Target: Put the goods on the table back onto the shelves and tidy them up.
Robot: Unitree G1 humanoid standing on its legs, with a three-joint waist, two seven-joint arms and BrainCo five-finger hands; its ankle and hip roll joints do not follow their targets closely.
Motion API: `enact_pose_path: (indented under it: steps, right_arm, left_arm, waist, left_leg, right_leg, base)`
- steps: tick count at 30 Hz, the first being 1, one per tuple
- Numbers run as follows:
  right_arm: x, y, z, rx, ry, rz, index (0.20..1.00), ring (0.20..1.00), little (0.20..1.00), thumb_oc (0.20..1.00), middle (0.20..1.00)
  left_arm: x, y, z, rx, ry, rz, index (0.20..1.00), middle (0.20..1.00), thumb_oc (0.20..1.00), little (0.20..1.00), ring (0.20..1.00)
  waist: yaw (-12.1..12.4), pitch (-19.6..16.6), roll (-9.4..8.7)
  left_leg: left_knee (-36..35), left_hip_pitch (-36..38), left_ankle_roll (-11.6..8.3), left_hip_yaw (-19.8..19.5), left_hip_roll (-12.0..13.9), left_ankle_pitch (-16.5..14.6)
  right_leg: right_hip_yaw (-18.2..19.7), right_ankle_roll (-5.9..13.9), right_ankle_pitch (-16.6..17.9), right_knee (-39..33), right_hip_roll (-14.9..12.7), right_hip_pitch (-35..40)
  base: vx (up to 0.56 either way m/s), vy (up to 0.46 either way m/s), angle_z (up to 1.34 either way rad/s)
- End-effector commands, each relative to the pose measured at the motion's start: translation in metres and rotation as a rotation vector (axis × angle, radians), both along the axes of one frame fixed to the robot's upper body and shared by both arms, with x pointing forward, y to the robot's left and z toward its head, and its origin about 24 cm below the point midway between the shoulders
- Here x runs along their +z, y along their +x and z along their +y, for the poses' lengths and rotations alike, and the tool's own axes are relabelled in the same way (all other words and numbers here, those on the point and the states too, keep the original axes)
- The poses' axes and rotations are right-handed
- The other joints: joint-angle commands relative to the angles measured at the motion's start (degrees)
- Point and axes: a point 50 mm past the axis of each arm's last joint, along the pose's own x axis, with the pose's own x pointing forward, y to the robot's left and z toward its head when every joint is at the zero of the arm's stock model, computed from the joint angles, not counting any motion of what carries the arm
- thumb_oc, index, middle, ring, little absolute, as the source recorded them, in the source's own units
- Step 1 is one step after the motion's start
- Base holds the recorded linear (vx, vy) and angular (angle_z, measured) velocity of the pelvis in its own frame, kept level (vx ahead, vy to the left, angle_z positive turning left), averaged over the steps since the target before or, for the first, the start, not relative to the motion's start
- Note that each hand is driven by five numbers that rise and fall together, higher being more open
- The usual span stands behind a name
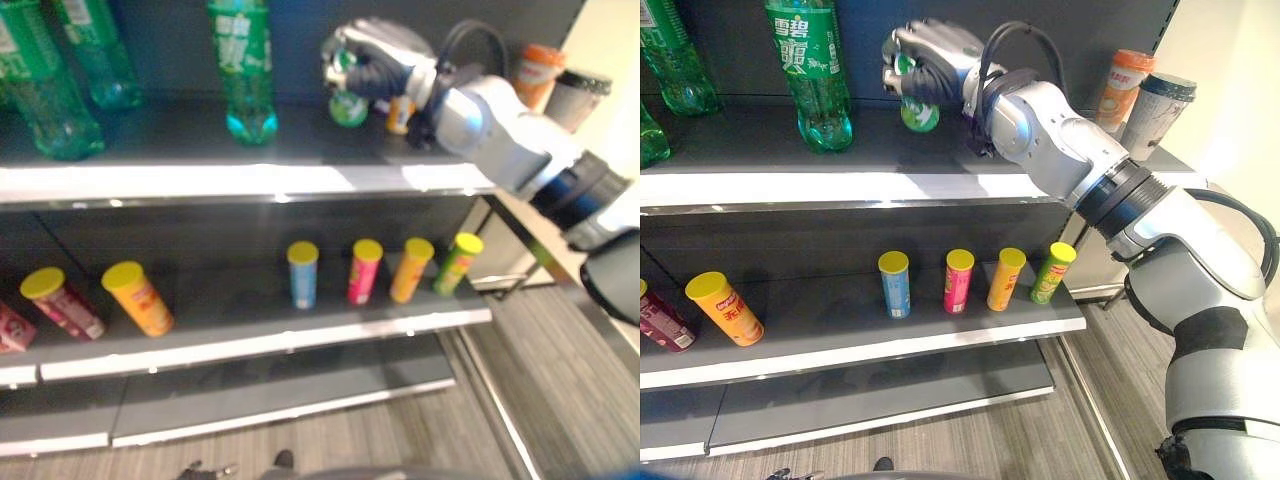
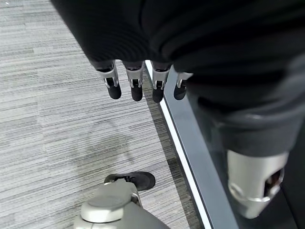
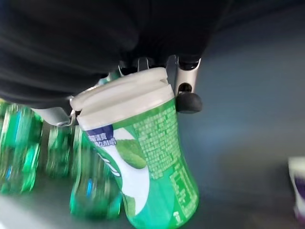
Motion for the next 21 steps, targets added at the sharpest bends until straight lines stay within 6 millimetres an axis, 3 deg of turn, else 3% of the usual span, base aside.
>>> enact_pose_path:
  steps: [1, 21]
  right_arm:
    - [0.033, 0.006, -0.025, -0.098, -0.019, -0.028, 0.2, 0.2, 0.2, 0.2, 0.2]
    - [0.027, 0.002, -0.069, -0.179, -0.097, 0.204, 0.2, 0.2, 0.2, 0.2, 0.2]
  left_arm:
    - [0.007, 0.011, 0.017, -0.005, 0.032, -0.004, 1.0, 1.0, 1.0, 1.0, 1.0]
    - [0.005, 0.001, 0.014, -0.008, -0.04, 0.018, 1.0, 1.0, 1.0, 1.0, 1.0]
  waist:
    - [1.49, -0.16, -0.52]
    - [0.26, 0.32, -1.12]
  left_leg:
    - [0.04, 0.65, -0.5, -0.03, -0.82, -5.29]
    - [0.04, 0.12, -1.14, 0.51, -0.38, -4.94]
  right_leg:
    - [0.32, 1.49, -0.44, 0.43, -0.47, -0.9]
    - [0.54, 1.75, -0.27, 0.43, -0.29, -1.77]
  base:
    - [0.0, 0.0, 0.0]
    - [0.0, 0.0, 0.0]
